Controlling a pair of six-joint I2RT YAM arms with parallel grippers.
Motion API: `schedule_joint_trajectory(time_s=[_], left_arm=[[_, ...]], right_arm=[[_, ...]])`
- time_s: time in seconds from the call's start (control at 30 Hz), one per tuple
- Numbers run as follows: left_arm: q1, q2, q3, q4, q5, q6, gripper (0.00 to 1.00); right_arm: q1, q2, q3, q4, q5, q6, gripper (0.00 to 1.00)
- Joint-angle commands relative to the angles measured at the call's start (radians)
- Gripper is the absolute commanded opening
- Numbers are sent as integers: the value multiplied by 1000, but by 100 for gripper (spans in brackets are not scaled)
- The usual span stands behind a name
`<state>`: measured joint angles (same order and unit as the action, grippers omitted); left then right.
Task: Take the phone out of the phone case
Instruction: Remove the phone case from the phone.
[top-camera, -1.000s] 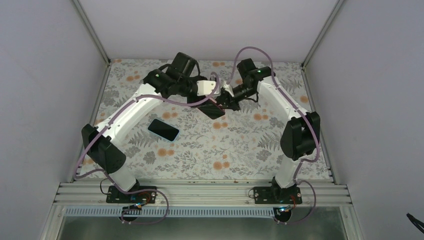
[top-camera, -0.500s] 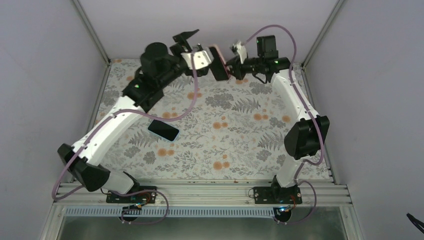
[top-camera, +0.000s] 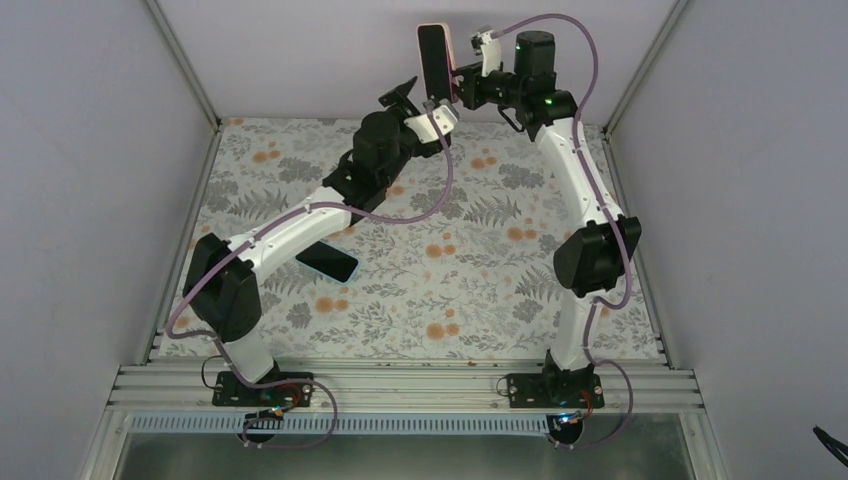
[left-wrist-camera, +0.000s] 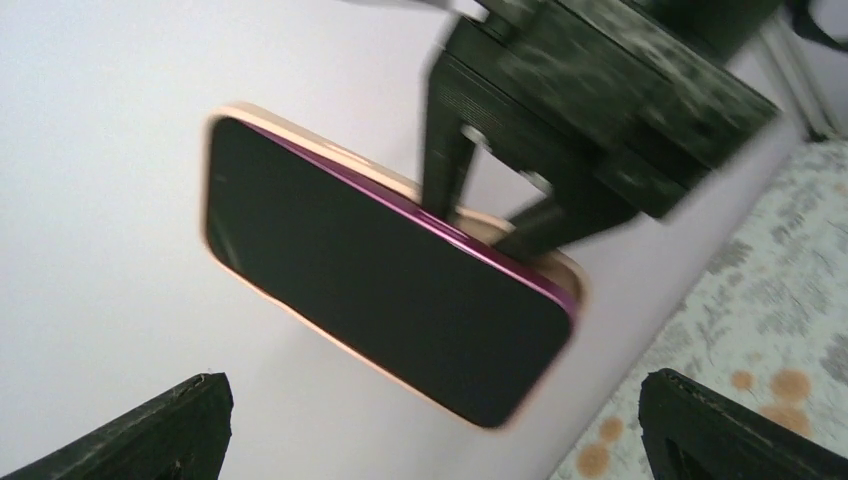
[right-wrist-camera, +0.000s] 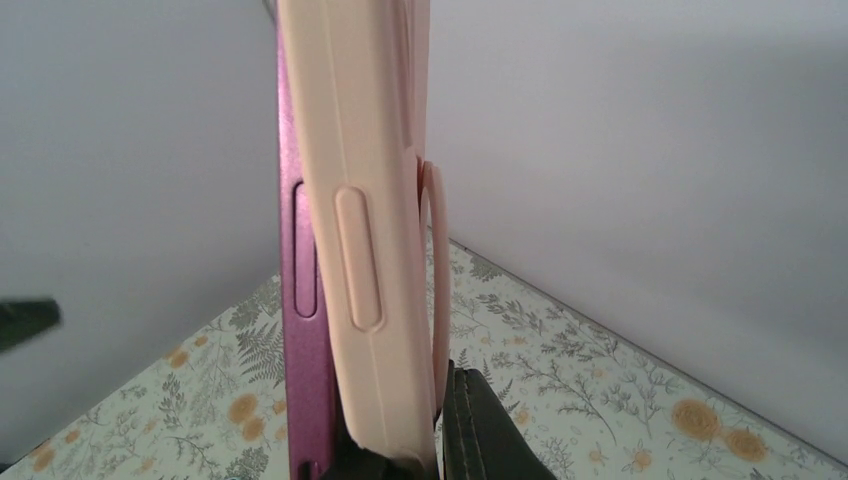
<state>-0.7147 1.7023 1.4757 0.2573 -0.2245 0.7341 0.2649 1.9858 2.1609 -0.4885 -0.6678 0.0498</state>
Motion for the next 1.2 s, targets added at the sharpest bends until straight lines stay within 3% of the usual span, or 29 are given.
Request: schedule_joint_trajectory(time_s=[0.0, 0.23, 0.87, 1.0, 1.17], left_arm=[[4, 44, 74, 127, -55, -71, 100], [4, 144, 185, 36, -24, -125, 100], [47, 196, 248, 50, -144, -160, 98], [37, 211, 240, 188, -281, -100, 99], [41, 226, 231, 451, -395, 108, 100]], right_arm=[[-4, -5, 12, 69, -2, 41, 3], [-5, -2, 12, 80, -22, 52, 3], [4, -38, -39, 105, -44, 72, 3], [8, -47, -75, 118, -73, 96, 3], [9, -67, -145, 133, -117, 107, 3]])
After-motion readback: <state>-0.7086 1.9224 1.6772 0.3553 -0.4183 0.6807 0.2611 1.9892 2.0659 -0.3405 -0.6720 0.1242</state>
